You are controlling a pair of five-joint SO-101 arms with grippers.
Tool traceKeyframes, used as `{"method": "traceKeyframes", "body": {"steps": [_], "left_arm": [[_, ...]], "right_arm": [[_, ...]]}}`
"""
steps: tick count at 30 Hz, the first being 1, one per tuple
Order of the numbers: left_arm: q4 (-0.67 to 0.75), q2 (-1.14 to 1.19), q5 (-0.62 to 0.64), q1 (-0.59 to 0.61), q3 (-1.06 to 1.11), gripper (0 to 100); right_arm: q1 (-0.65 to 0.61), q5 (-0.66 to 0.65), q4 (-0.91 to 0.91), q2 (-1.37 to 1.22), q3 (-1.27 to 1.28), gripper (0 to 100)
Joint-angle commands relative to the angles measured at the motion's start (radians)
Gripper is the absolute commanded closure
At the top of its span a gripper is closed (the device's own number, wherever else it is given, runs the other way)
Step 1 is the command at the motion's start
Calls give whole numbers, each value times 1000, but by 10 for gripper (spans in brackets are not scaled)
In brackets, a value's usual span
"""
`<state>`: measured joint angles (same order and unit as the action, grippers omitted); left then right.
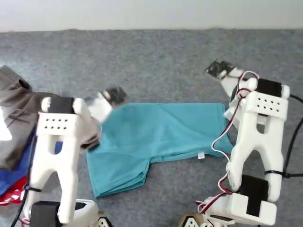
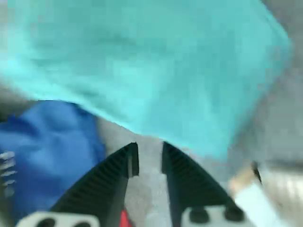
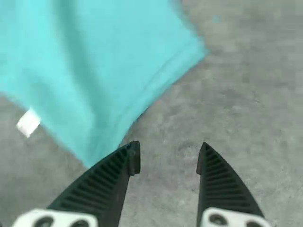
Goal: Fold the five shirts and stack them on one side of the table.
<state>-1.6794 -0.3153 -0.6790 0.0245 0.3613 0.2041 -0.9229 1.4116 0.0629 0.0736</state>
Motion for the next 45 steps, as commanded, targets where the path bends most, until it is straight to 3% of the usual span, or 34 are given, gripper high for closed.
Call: {"method": "traceKeyframes", "body": {"steps": [1, 4, 7, 10, 14, 25, 32, 39, 45], "left_arm": [[75, -14, 147, 8, -74, 980], [196, -12, 267, 8, -31, 986], [345, -12, 399, 8, 65, 986], [482, -12, 417, 6, 188, 986], [592, 18, 417, 6, 312, 986], [592, 407, 356, 8, 213, 985], [485, 557, 358, 15, 77, 985], [468, 574, 358, 6, 48, 985], [453, 555, 358, 6, 48, 985]], "right_arm": [[-38, 178, -73, -8, -48, 794], [-91, 324, -125, -64, -43, 801], [-165, 408, -200, -157, -48, 887], [-200, 413, -314, -259, -48, 996], [-196, 414, -401, -380, -48, 985], [-147, 410, -460, -607, -252, 990], [-90, 410, -444, -774, -512, 990], [-136, 411, -114, -760, -740, 990], [-154, 419, 77, -740, -779, 990]]}}
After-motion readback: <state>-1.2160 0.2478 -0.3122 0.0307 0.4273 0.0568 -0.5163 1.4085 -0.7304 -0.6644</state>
